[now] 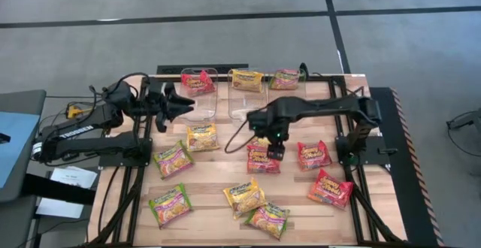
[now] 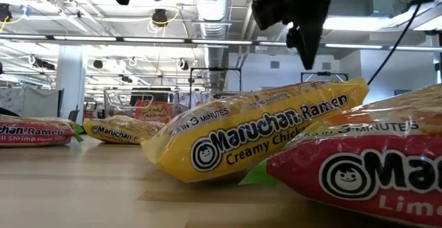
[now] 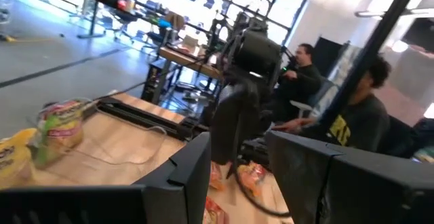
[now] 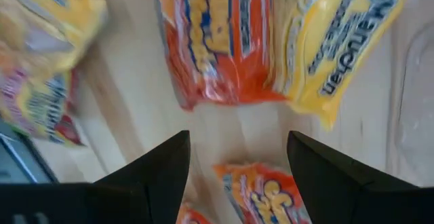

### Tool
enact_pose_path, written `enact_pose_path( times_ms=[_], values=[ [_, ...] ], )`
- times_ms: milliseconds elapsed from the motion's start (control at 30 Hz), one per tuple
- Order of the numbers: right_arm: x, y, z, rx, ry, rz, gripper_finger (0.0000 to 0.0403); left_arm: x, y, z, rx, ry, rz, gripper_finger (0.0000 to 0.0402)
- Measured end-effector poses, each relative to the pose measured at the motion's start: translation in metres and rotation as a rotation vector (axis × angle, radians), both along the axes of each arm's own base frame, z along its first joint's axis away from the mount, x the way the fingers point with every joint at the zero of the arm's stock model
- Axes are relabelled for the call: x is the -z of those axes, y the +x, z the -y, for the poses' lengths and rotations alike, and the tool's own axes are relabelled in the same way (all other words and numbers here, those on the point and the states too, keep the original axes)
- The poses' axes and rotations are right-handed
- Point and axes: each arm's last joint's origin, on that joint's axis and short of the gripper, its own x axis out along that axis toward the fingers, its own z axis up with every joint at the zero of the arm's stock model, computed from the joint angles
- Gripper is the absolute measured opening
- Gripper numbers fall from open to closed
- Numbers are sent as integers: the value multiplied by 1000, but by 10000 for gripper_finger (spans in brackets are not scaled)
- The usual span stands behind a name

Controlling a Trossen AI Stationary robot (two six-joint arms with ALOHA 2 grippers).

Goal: Sort Maruchan noodles
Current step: Put the orange noodle pack into the left transparent bin

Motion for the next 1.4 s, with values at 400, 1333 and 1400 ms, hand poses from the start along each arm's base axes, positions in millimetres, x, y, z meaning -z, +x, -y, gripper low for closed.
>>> enact_pose_path(
  times_ms=[400,1333,1400],
  values=[
    [7,-42,-6,-41,-49,-114,270,9,1,0,11,-34,-92,134],
    [71,-24,5,-40,6,353,270,9,1,-1,-29,-37,-91,134],
    [80,-20,5,-39,8,324,270,9,1,-1,-30,-38,-91,134]
  ],
)
